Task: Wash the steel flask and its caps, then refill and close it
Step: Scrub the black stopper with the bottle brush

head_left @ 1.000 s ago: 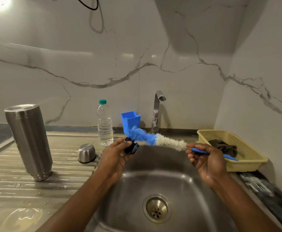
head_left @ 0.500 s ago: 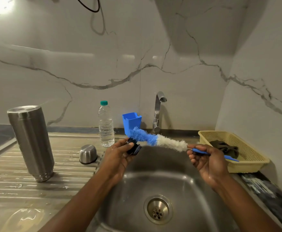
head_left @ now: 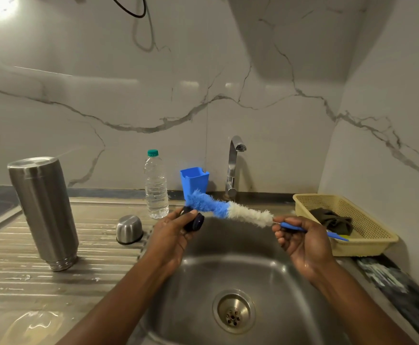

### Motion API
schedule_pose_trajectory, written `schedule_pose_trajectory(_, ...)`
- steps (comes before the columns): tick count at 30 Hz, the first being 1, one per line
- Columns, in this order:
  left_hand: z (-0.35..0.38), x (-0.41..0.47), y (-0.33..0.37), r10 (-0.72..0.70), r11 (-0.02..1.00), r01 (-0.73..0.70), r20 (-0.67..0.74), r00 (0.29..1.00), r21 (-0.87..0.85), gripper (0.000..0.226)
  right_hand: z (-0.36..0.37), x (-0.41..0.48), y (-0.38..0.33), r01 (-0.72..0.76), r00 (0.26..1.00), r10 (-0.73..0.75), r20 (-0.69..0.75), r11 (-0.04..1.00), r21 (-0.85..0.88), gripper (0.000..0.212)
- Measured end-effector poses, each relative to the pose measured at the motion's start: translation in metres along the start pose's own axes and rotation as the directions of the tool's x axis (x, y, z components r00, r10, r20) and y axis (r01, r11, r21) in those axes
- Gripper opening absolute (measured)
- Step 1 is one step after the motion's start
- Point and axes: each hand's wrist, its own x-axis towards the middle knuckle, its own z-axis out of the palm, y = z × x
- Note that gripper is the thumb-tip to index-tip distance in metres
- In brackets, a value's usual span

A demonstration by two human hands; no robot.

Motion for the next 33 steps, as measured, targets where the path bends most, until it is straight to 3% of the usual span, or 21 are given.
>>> schedule_pose_trajectory(3,-0.001,0.000,0.003,0.021,1.000,-0.021,0.002,1.000,0.017,0.054,0.001,0.000,-0.003,-0.007,1.000,0.007,0.008,1.000,-0.010,0.030)
schedule_pose_trajectory(8,-0.001,0.003,0.002,0.052,0.998,-0.052,0.004,0.999,0.020,0.054,-0.007,0.001,-0.005,0.008,0.999,-0.007,-0.042,1.000,0.021,0.029)
schedule_pose_trajectory(16,0.003,-0.011,-0.002,0.014,0.952,-0.027,0.045,0.999,0.306,0.040,-0.003,0.001,0.001,-0.010,1.000,0.011,-0.029,0.999,0.034,0.028)
schedule_pose_trajectory(21,0.003,-0.011,0.007,0.071,0.955,-0.065,-0.009,0.997,0.290,0.050,-0.008,0.002,-0.007,0.013,0.998,-0.013,-0.061,1.000,0.011,0.028)
schedule_pose_trajectory(26,0.001,-0.009,0.008,0.068,0.969,-0.055,-0.045,0.997,0.239,0.039,-0.004,0.001,-0.002,-0.007,0.999,0.008,-0.044,1.000,0.031,0.028)
schedule_pose_trajectory(33,0.002,-0.011,0.002,0.026,0.948,-0.043,0.058,0.998,0.317,0.044,-0.002,0.003,0.002,-0.022,0.999,0.023,-0.038,0.999,0.033,0.029)
